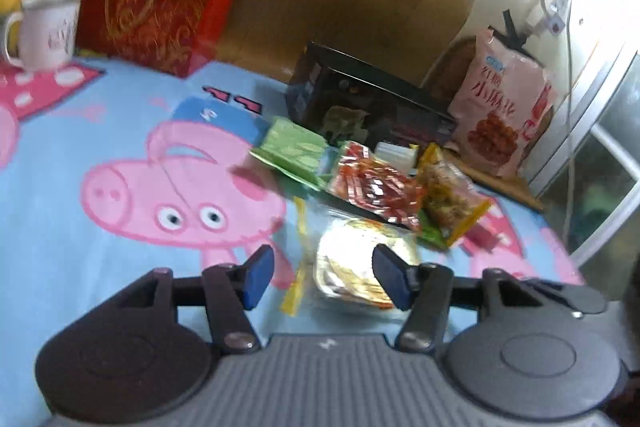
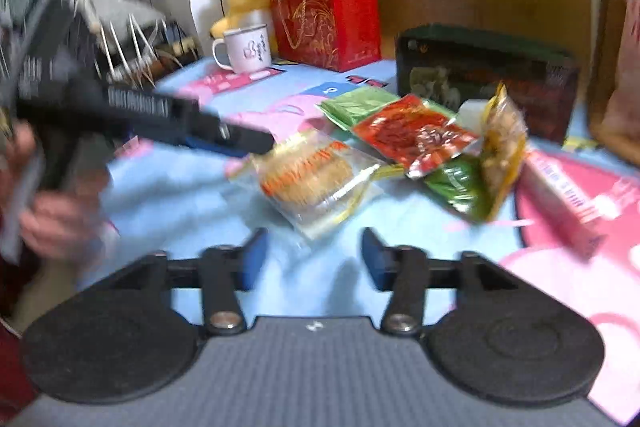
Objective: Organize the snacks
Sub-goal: 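Grasp the clear mooncake packet with the left tool, then lower the mooncake packet into the black tin box and open the left tool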
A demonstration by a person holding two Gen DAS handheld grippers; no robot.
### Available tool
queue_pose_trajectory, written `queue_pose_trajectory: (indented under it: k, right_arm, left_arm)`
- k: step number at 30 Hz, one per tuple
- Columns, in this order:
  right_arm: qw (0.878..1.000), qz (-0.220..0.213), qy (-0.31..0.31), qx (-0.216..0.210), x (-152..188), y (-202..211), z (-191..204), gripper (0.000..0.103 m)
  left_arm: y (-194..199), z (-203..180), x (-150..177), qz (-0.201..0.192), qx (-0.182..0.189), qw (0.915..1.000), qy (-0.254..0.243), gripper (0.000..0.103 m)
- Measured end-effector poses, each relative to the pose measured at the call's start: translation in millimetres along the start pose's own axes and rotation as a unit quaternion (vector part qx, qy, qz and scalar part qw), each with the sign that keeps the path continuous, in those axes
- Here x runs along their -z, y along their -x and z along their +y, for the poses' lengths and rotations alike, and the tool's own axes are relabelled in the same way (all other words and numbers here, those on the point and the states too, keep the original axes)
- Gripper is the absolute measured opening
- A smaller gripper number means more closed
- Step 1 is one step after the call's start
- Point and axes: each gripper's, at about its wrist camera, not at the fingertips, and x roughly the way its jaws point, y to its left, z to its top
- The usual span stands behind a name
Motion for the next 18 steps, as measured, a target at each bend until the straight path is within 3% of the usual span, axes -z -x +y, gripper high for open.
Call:
queue_pose_trajectory:
  k: [5,8,9,12,14,18]
  right_arm:
    - [1.0,0.006,0.011,0.003,-3,-17,-3,0.063]
    - [1.0,0.002,0.007,0.008,-2,-31,-5,0.063]
    - [1.0,0.002,0.007,0.008,-2,-31,-5,0.061]
    - [1.0,-0.01,0.009,0.012,-3,-34,-4,0.044]
    - [1.0,-0.015,0.006,0.004,-9,-28,-3,0.032]
    - [0.998,-0.064,0.014,0.02,-31,-11,-14,0.032]
  left_arm:
    - [-12,1,-4,0.022,-0.011,0.9996,-0.015,0.056]
    - [-22,-1,1,0.035,0.006,0.9992,-0.018,0.051]
    - [-22,-1,2,0.036,0.023,0.999,-0.01,0.04]
    - [-17,-5,1,0.039,0.039,0.9985,0.002,0.034]
    - [-9,-13,-4,0.03,0.04,0.9987,-0.006,0.033]
    - [2,-34,-33,-0.018,0.052,0.9979,-0.036,0.033]
